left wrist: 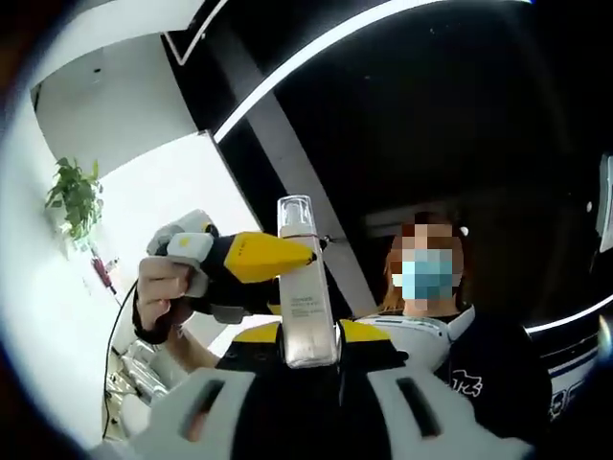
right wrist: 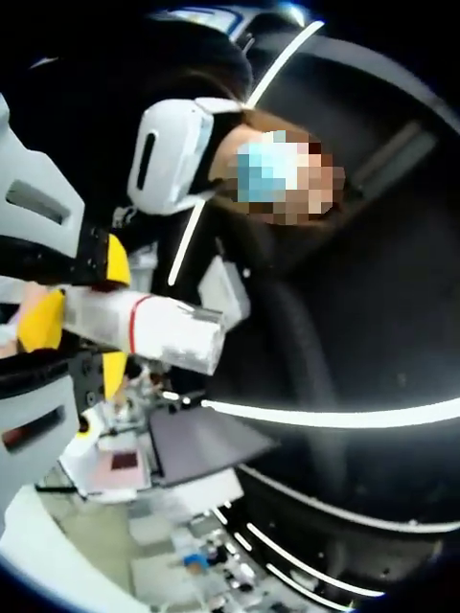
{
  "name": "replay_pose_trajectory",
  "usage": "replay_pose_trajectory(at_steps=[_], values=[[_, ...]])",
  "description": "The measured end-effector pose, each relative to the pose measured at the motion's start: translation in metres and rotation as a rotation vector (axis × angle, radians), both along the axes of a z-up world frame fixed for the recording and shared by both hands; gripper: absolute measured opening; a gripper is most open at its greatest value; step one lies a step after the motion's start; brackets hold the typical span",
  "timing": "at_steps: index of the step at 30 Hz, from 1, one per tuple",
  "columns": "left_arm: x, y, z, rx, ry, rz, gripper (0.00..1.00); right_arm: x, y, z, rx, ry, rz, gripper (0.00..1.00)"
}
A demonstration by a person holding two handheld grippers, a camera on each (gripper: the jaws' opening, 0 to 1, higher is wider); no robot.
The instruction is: Arrange the skincare products in the storage area until every visible bottle or jar stands upright without overlapping.
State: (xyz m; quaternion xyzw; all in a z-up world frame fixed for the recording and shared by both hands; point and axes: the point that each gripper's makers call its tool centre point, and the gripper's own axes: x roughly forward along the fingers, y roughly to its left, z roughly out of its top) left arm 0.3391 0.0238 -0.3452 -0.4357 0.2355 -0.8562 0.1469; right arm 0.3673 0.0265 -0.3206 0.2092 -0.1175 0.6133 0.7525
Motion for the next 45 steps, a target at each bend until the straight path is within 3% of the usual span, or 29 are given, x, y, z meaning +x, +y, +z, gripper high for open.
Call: replay_pose_trajectory(at_steps=[5,8,10,13,16,18,22,25,28,32,35,37,39,45], values=[[0.002,0.001,0.003,-0.006,0.024,0.003,0.19,0.000,0.002,0.002,0.000,0.018,-0.020,0.15],[0.013,-0.002,0.004,0.008,0.055,0.064,0.19,0.004,-0.003,0.002,-0.007,0.031,-0.067,0.15],[0.018,-0.007,0.000,0.040,0.041,0.115,0.19,0.010,-0.007,0.000,-0.017,0.071,-0.113,0.15],[0.035,-0.016,-0.009,0.083,-0.046,0.277,0.19,0.019,-0.014,-0.006,-0.040,0.120,-0.182,0.15],[0.044,-0.019,-0.015,0.129,-0.101,0.348,0.20,0.025,-0.017,-0.014,-0.092,0.147,-0.253,0.15],[0.047,-0.023,-0.022,0.169,-0.187,0.415,0.21,0.026,-0.018,-0.019,-0.125,0.162,-0.282,0.15],[0.045,-0.033,-0.043,0.244,-0.451,0.530,0.23,0.029,-0.020,-0.031,-0.192,0.199,-0.332,0.15],[0.045,-0.041,-0.064,0.319,-0.718,0.615,0.27,0.033,-0.021,-0.042,-0.238,0.245,-0.368,0.15],[0.052,-0.048,-0.075,0.358,-0.878,0.707,0.30,0.035,-0.020,-0.052,-0.275,0.269,-0.393,0.15],[0.060,-0.052,-0.077,0.381,-0.945,0.768,0.27,0.041,-0.028,-0.062,-0.316,0.311,-0.446,0.15],[0.066,-0.057,-0.086,0.424,-1.049,0.833,0.26,0.044,-0.034,-0.071,-0.383,0.322,-0.497,0.15],[0.069,-0.059,-0.092,0.452,-1.089,0.857,0.26,0.045,-0.037,-0.077,-0.404,0.353,-0.522,0.15],[0.067,-0.062,-0.097,0.471,-1.090,0.847,0.25,0.045,-0.037,-0.083,-0.441,0.348,-0.535,0.15],[0.068,-0.066,-0.117,0.526,-1.013,0.809,0.25,0.045,-0.039,-0.097,-0.524,0.346,-0.589,0.15]])
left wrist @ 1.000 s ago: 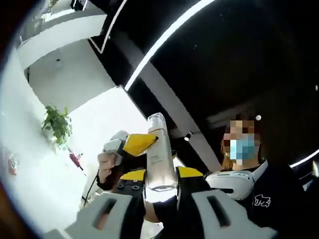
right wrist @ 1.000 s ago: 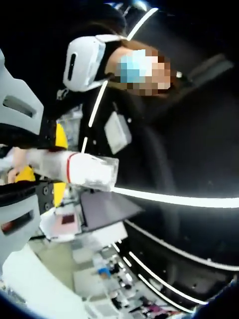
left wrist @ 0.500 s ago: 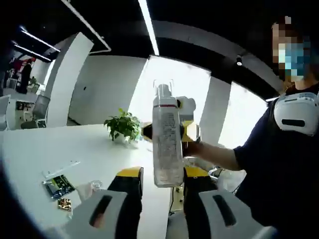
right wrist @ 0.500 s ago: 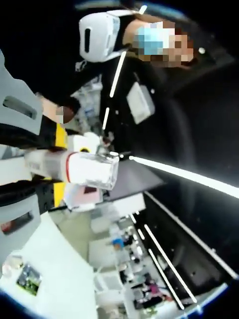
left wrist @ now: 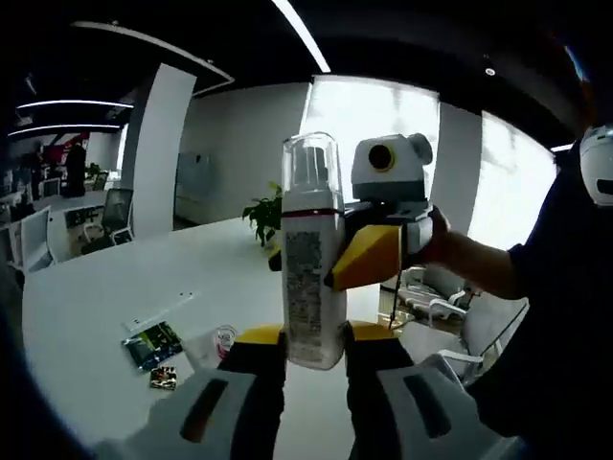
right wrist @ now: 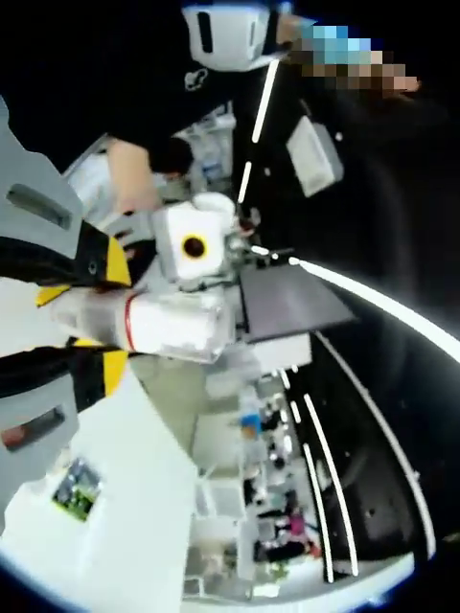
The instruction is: Arrange the skincare products in the storage area until every visible bottle or jar stands upright without overlapping.
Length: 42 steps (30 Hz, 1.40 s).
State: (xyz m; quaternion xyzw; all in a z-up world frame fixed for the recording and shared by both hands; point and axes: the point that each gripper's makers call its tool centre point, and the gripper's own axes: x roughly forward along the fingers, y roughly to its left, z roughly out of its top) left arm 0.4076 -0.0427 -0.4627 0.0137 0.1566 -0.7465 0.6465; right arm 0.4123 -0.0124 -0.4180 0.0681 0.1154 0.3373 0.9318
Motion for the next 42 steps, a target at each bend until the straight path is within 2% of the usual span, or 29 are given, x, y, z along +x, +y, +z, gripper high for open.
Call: replay_pose_trajectory(at_steps=[4,7,10,13,18,22,25,30,33,38,42], values=[[-0.004,-0.004,-0.014,0.031,-0.010,-0.013,0.25,-0.003,-0.003,-0.012,-0.065,0.001,0.000,0.15],[-0.006,-0.007,-0.028,0.078,-0.019,-0.016,0.25,-0.004,-0.009,-0.027,-0.161,0.006,-0.008,0.16],[-0.010,-0.010,-0.036,0.101,-0.016,-0.020,0.25,-0.007,-0.008,-0.033,-0.246,-0.038,0.005,0.15],[-0.015,-0.011,-0.042,0.122,-0.024,-0.029,0.26,-0.010,-0.007,-0.038,-0.261,-0.031,0.014,0.15],[-0.017,-0.010,-0.044,0.125,-0.031,-0.017,0.27,-0.008,-0.014,-0.043,-0.245,-0.016,-0.007,0.15],[-0.011,-0.004,-0.051,0.145,-0.047,0.023,0.38,-0.006,-0.022,-0.050,-0.253,-0.003,-0.024,0.15],[-0.009,0.002,-0.058,0.157,-0.037,0.038,0.39,-0.005,-0.028,-0.059,-0.251,0.006,-0.036,0.15],[-0.003,0.011,-0.069,0.175,-0.057,0.079,0.55,-0.002,-0.040,-0.077,-0.245,0.014,-0.068,0.15],[-0.001,0.018,-0.075,0.188,-0.050,0.103,0.65,0.000,-0.048,-0.092,-0.251,0.031,-0.093,0.15],[0.003,0.031,-0.085,0.226,-0.068,0.128,0.71,0.001,-0.057,-0.107,-0.220,0.049,-0.126,0.15],[0.007,0.040,-0.090,0.242,-0.074,0.153,0.77,0.005,-0.064,-0.112,-0.114,0.049,-0.186,0.15]])
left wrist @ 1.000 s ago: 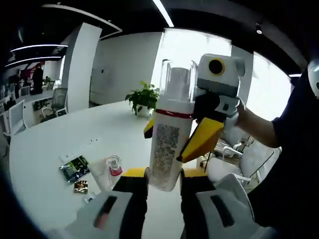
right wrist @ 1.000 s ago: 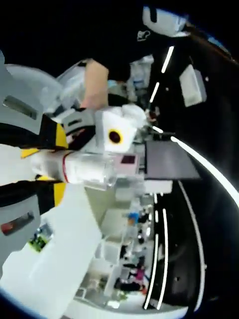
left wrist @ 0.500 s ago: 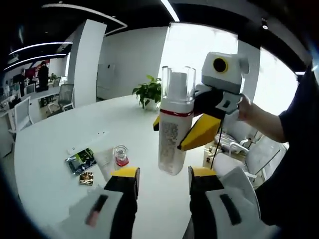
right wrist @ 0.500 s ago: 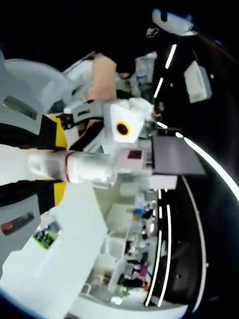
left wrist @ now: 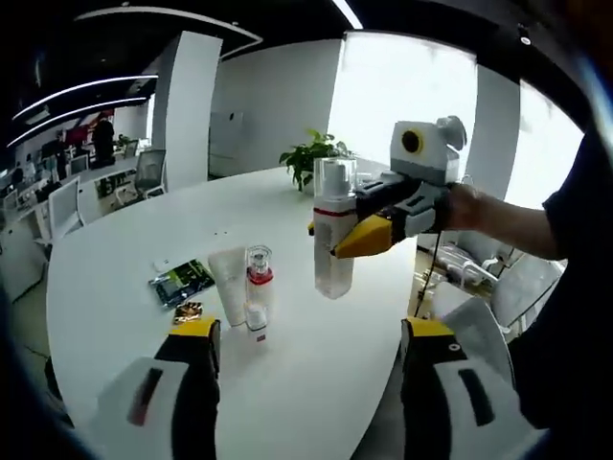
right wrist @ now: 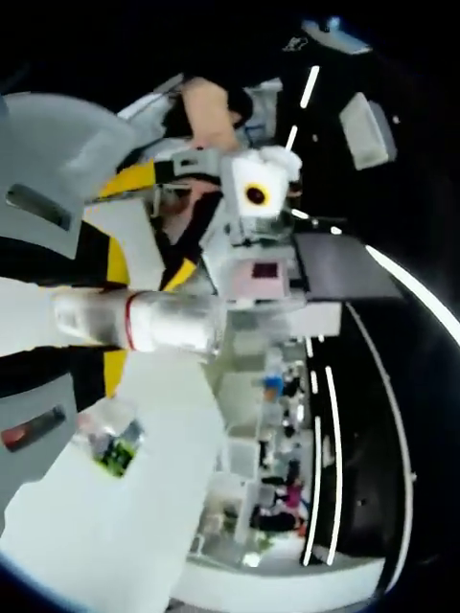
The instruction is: Arrange the skincare products in the storage area until every visible bottle or jar stands upright without overlapping.
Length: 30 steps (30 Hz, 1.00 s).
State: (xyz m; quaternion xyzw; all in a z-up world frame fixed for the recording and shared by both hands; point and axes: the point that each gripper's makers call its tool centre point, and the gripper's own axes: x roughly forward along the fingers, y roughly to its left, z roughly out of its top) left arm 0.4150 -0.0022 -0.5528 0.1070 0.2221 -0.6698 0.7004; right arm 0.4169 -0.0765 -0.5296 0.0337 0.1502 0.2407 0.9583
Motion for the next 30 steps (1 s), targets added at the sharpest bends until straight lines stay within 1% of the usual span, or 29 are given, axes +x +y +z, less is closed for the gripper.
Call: replay_pose_trajectory(at_steps=[1,4,6,8,9,11,13,15,16,19,23,25,26,27,30], values=[[0.001,0.003,-0.002,0.003,-0.002,0.008,0.79,0.000,-0.003,-0.001,0.012,-0.011,-0.008,0.15],[0.002,0.009,-0.005,0.009,-0.001,0.023,0.87,0.000,-0.008,-0.005,0.026,-0.011,-0.027,0.15],[0.004,0.014,-0.008,0.018,-0.014,0.040,0.93,0.001,-0.013,-0.010,0.018,-0.022,-0.045,0.15],[0.006,0.018,-0.012,0.034,-0.019,0.052,0.95,0.004,-0.021,-0.016,0.019,-0.019,-0.079,0.15],[0.007,0.022,-0.015,0.041,-0.018,0.063,0.96,0.005,-0.024,-0.018,0.031,-0.026,-0.098,0.15],[0.009,0.026,-0.019,0.043,-0.015,0.081,0.98,0.007,-0.028,-0.024,0.041,-0.035,-0.111,0.15],[0.012,0.032,-0.024,0.046,-0.007,0.101,0.99,0.008,-0.030,-0.031,0.046,-0.035,-0.117,0.15],[0.014,0.038,-0.031,0.051,-0.002,0.118,0.99,0.008,-0.028,-0.042,0.028,-0.038,-0.113,0.15],[0.015,0.040,-0.033,0.052,0.001,0.126,0.99,0.009,-0.028,-0.046,0.013,-0.039,-0.112,0.15],[0.018,0.050,-0.047,0.062,0.020,0.164,0.99,0.010,-0.026,-0.070,-0.079,-0.030,-0.094,0.15],[0.019,0.060,-0.060,0.072,0.041,0.192,0.99,0.014,-0.025,-0.089,-0.124,-0.048,-0.081,0.15],[0.018,0.063,-0.066,0.085,0.048,0.195,0.99,0.018,-0.028,-0.100,-0.133,-0.050,-0.090,0.15],[0.017,0.065,-0.069,0.094,0.046,0.193,0.99,0.018,-0.028,-0.102,-0.131,-0.051,-0.090,0.15],[0.018,0.066,-0.071,0.101,0.043,0.193,0.99,0.021,-0.030,-0.105,-0.110,-0.058,-0.095,0.15],[0.021,0.070,-0.074,0.102,0.045,0.210,0.99,0.025,-0.033,-0.115,-0.112,-0.064,-0.107,0.15]])
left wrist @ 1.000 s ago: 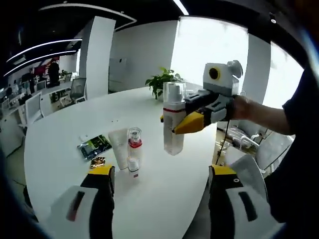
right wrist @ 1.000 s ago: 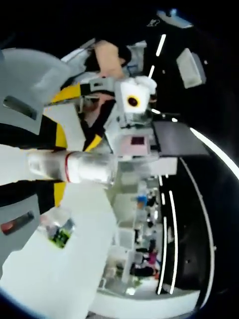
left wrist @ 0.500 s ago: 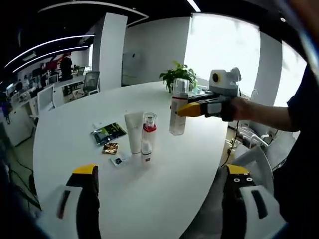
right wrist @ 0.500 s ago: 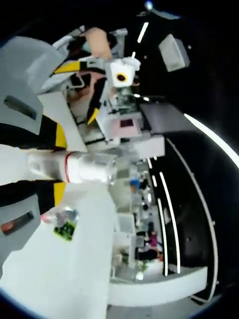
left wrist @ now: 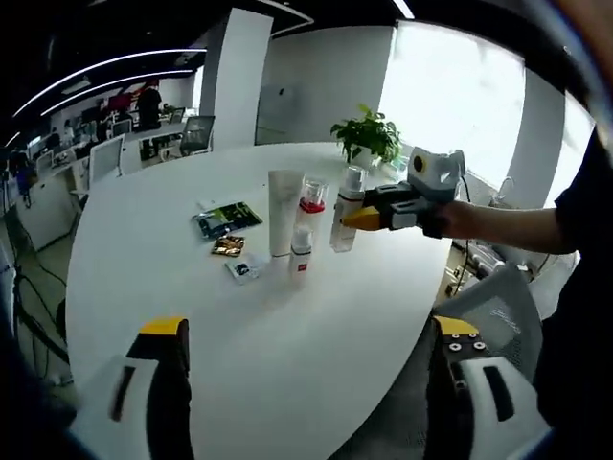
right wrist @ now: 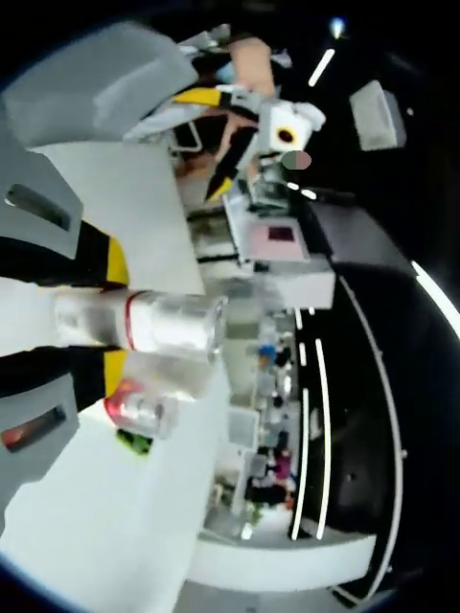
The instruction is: Arrange the skincare products in the storage area until every visible bottle or jar stands upright without overlapping.
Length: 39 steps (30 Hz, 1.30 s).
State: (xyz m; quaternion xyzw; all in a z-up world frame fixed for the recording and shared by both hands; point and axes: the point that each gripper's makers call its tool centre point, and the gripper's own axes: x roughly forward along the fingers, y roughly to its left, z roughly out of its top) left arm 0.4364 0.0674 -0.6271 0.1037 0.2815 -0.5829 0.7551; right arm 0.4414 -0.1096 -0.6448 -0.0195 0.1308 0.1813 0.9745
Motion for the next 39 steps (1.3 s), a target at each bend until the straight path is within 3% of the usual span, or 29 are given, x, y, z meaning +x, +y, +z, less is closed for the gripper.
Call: replay_pose_trajectory(at_steps=[18,26,32,39], values=[[0.020,-0.001,-0.037,-0.061,0.031,0.121,0.97,0.014,-0.011,-0.062,-0.068,0.013,0.033,0.15],[0.023,0.006,-0.043,-0.055,0.017,0.152,0.97,0.020,-0.013,-0.077,-0.048,-0.006,0.053,0.15],[0.025,0.009,-0.044,-0.052,0.019,0.174,0.96,0.021,-0.012,-0.088,-0.079,-0.005,0.084,0.15],[0.024,0.005,-0.049,-0.022,0.019,0.164,0.96,0.023,-0.013,-0.086,-0.067,-0.031,0.091,0.15]])
